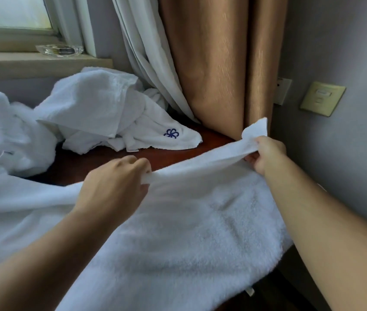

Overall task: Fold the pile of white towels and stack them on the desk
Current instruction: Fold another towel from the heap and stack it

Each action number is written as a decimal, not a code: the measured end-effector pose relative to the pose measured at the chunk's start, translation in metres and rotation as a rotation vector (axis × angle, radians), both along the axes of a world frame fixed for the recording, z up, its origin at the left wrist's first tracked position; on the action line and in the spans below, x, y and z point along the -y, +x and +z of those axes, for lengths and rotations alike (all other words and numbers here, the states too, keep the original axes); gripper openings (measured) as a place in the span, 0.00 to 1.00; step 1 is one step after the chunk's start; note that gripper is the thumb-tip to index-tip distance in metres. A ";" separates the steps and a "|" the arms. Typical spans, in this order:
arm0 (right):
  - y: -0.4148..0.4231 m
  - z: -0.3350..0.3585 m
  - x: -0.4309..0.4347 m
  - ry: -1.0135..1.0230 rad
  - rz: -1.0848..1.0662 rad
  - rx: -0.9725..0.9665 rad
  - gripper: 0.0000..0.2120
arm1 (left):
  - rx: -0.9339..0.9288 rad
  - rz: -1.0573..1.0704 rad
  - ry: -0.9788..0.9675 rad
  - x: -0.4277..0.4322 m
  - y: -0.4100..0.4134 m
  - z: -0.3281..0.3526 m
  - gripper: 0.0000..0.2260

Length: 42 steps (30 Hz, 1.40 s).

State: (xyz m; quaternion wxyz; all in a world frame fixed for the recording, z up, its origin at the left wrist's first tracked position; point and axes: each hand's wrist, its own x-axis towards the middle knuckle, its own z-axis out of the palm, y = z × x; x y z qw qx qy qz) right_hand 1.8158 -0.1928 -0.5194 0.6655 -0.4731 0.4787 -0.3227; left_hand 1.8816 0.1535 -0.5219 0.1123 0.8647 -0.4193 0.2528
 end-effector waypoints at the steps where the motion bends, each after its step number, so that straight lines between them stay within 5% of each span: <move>1: -0.004 -0.001 0.004 0.007 -0.014 -0.025 0.03 | -0.016 -0.013 0.001 -0.002 -0.008 -0.001 0.05; 6: -0.013 0.003 0.015 -0.070 -0.055 -0.102 0.18 | -0.026 -0.018 0.072 -0.008 -0.034 -0.012 0.09; 11: -0.044 -0.016 0.004 -0.464 -0.151 -0.273 0.16 | 0.004 -0.164 0.094 -0.015 -0.055 -0.025 0.07; 17: -0.055 -0.042 -0.002 -0.592 -0.177 -0.307 0.15 | -0.044 -0.092 0.045 -0.017 -0.058 -0.042 0.08; 20: -0.053 -0.034 -0.002 -0.583 -0.174 -0.334 0.28 | -0.026 -0.068 0.054 -0.015 -0.053 -0.046 0.10; 22: -0.053 -0.035 -0.005 -0.782 -0.170 -0.566 0.32 | -0.033 -0.056 0.059 -0.014 -0.051 -0.047 0.11; 26: -0.041 -0.037 -0.015 -1.323 0.003 -0.894 0.19 | -0.010 -0.053 0.048 -0.012 -0.047 -0.051 0.09; 30: -0.022 -0.038 -0.020 -0.994 0.552 -1.154 0.31 | -0.029 0.004 0.064 -0.012 -0.042 -0.050 0.14; 37: -0.012 -0.035 -0.017 -0.828 0.557 -1.274 0.35 | -0.131 0.049 0.065 -0.012 -0.040 -0.048 0.15; 42: -0.011 -0.027 -0.054 -1.121 0.537 -1.037 0.23 | -0.198 0.054 0.000 -0.018 -0.035 -0.050 0.18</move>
